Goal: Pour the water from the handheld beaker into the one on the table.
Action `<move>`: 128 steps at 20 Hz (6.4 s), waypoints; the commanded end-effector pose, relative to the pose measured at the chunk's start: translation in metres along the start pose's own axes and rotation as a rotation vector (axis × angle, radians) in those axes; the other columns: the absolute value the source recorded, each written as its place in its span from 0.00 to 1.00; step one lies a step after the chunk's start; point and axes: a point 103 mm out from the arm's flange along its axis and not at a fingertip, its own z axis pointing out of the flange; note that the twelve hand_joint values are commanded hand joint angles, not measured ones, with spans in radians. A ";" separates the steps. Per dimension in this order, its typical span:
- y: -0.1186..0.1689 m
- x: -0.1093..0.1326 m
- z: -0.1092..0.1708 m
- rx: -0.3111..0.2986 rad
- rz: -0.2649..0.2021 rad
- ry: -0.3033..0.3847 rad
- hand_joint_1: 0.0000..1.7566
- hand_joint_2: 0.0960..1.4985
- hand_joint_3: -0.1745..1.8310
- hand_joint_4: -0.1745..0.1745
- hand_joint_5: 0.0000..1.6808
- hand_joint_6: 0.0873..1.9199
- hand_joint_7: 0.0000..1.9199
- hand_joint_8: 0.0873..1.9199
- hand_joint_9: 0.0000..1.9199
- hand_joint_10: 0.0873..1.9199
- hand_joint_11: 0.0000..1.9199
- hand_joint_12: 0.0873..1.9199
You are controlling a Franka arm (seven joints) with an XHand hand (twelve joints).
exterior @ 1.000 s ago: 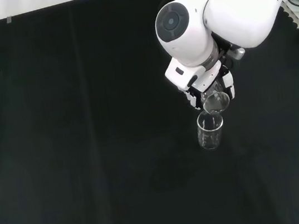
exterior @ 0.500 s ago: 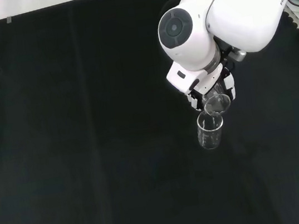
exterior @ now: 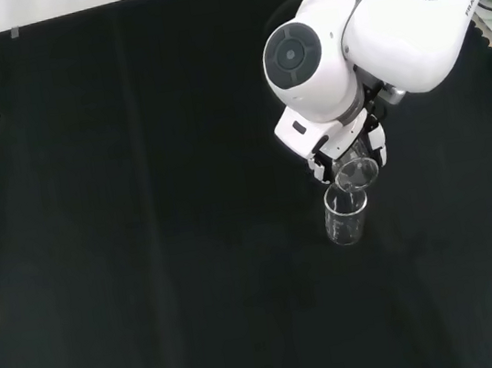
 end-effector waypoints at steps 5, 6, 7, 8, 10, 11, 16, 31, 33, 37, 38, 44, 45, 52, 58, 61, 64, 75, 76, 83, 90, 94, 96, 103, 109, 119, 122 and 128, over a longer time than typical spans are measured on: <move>0.003 -0.001 -0.004 0.010 0.025 -0.022 0.76 0.29 0.52 0.00 0.80 0.27 0.74 0.25 0.88 0.19 0.68 0.32; 0.003 -0.001 -0.005 0.013 0.025 -0.026 0.76 0.29 0.52 0.00 0.80 0.27 0.74 0.25 0.88 0.19 0.68 0.32; 0.003 -0.001 -0.005 0.012 0.027 -0.032 0.76 0.29 0.52 0.00 0.80 0.27 0.74 0.25 0.88 0.19 0.68 0.32; 0.003 0.000 -0.006 0.009 0.030 -0.040 0.76 0.29 0.52 0.00 0.80 0.27 0.74 0.25 0.88 0.19 0.68 0.32; 0.003 0.001 -0.007 0.012 0.031 -0.045 0.76 0.29 0.52 0.00 0.80 0.27 0.74 0.25 0.88 0.19 0.68 0.32; 0.003 0.001 -0.008 0.013 0.033 -0.053 0.76 0.29 0.52 0.00 0.80 0.27 0.74 0.25 0.88 0.19 0.68 0.32; 0.003 0.001 -0.009 0.019 0.034 -0.061 0.76 0.29 0.52 0.00 0.80 0.27 0.74 0.25 0.88 0.19 0.68 0.32; 0.002 0.000 -0.009 0.040 0.053 -0.100 0.76 0.29 0.52 0.00 0.80 0.27 0.74 0.25 0.88 0.19 0.68 0.32; 0.003 0.000 -0.010 0.041 0.056 -0.105 0.76 0.29 0.52 0.00 0.80 0.27 0.74 0.25 0.88 0.20 0.68 0.32; 0.002 0.000 -0.010 0.044 0.060 -0.111 0.76 0.29 0.52 0.00 0.80 0.27 0.74 0.25 0.88 0.20 0.68 0.32; 0.002 -0.001 -0.010 0.044 0.061 -0.112 0.76 0.29 0.52 0.00 0.80 0.27 0.74 0.25 0.88 0.20 0.68 0.32; 0.001 0.002 -0.012 0.046 0.066 -0.136 0.76 0.29 0.52 0.00 0.80 0.27 0.74 0.25 0.88 0.20 0.68 0.32; 0.000 0.002 -0.012 0.047 0.068 -0.140 0.76 0.29 0.52 0.00 0.80 0.27 0.74 0.25 0.88 0.20 0.68 0.32; 0.001 0.005 -0.013 0.067 0.076 -0.160 0.76 0.29 0.52 0.00 0.80 0.28 0.74 0.26 0.87 0.20 0.68 0.32; 0.000 0.005 -0.014 0.066 0.079 -0.166 0.76 0.29 0.52 0.00 0.80 0.28 0.74 0.26 0.87 0.20 0.68 0.32; -0.001 0.004 -0.014 0.059 0.076 -0.171 0.76 0.29 0.52 0.00 0.80 0.28 0.74 0.26 0.87 0.20 0.68 0.32; -0.004 0.002 -0.016 0.064 0.080 -0.176 0.76 0.29 0.52 0.00 0.80 0.28 0.74 0.26 0.87 0.20 0.68 0.32; -0.005 0.006 -0.019 0.066 0.087 -0.194 0.76 0.29 0.52 0.00 0.80 0.28 0.74 0.26 0.87 0.21 0.68 0.32; -0.005 0.006 -0.019 0.066 0.086 -0.194 0.76 0.29 0.52 0.00 0.80 0.28 0.74 0.26 0.87 0.21 0.68 0.32; -0.008 0.008 -0.023 0.074 0.086 -0.206 0.76 0.29 0.52 0.00 0.80 0.28 0.74 0.26 0.87 0.21 0.68 0.32; -0.007 0.014 -0.024 0.079 0.089 -0.226 0.76 0.29 0.52 0.00 0.80 0.28 0.74 0.26 0.87 0.21 0.68 0.32; -0.007 0.019 -0.026 0.082 0.085 -0.228 0.76 0.29 0.52 0.00 0.80 0.28 0.74 0.26 0.87 0.21 0.68 0.32; -0.007 0.017 -0.025 0.082 0.083 -0.224 0.76 0.29 0.52 0.00 0.80 0.28 0.74 0.26 0.87 0.21 0.68 0.32; -0.006 0.019 -0.025 0.068 0.054 -0.234 0.76 0.29 0.52 0.00 0.80 0.28 0.74 0.26 0.87 0.21 0.68 0.32; -0.005 0.018 -0.025 0.073 0.061 -0.225 0.76 0.29 0.52 0.00 0.80 0.28 0.74 0.26 0.87 0.21 0.68 0.32; -0.006 0.016 -0.027 0.070 0.078 -0.229 0.76 0.29 0.52 0.00 0.80 0.28 0.74 0.26 0.87 0.21 0.68 0.32; -0.006 0.016 -0.028 0.068 0.078 -0.225 0.76 0.29 0.52 0.00 0.80 0.28 0.74 0.26 0.87 0.22 0.68 0.32; -0.013 0.004 -0.029 0.048 0.075 -0.177 0.76 0.29 0.52 0.00 0.80 0.28 0.74 0.26 0.87 0.22 0.68 0.32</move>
